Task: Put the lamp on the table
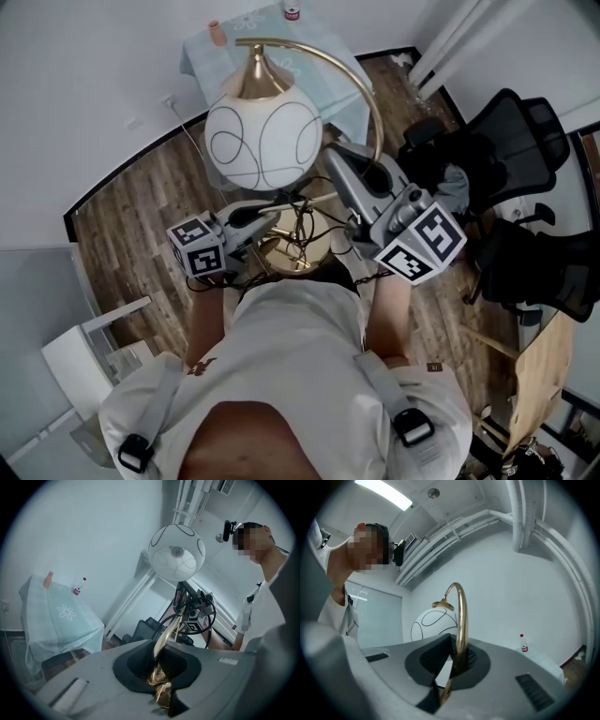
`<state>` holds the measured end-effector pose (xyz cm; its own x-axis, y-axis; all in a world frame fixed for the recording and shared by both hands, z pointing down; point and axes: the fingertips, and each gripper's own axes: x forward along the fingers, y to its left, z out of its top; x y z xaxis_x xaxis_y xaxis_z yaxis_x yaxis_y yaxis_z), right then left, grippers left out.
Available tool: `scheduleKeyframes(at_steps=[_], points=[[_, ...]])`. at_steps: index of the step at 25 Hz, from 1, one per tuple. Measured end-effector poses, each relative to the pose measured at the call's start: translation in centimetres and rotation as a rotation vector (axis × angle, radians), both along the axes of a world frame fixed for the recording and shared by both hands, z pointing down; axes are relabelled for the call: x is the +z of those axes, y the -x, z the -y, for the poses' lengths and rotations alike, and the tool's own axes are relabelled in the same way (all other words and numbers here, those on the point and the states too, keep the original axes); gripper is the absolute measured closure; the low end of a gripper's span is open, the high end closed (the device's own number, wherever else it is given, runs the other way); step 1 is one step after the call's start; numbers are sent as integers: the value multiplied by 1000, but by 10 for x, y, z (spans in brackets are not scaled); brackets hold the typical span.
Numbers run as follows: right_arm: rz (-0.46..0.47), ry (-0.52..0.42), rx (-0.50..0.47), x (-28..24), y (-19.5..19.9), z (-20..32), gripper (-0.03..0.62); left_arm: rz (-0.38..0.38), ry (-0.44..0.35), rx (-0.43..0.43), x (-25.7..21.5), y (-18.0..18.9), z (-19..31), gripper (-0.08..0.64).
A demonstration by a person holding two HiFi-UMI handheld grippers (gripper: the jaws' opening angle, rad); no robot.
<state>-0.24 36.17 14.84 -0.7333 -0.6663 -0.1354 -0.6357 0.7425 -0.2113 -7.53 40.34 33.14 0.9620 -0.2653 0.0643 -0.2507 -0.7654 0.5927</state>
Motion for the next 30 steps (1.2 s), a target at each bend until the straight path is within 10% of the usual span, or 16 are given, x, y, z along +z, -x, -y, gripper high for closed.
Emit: scheduleKeyframes(at_steps=[30], points=[[55,12,-179,3,-75,212,592,40,7,-153,3,-77,201,535]])
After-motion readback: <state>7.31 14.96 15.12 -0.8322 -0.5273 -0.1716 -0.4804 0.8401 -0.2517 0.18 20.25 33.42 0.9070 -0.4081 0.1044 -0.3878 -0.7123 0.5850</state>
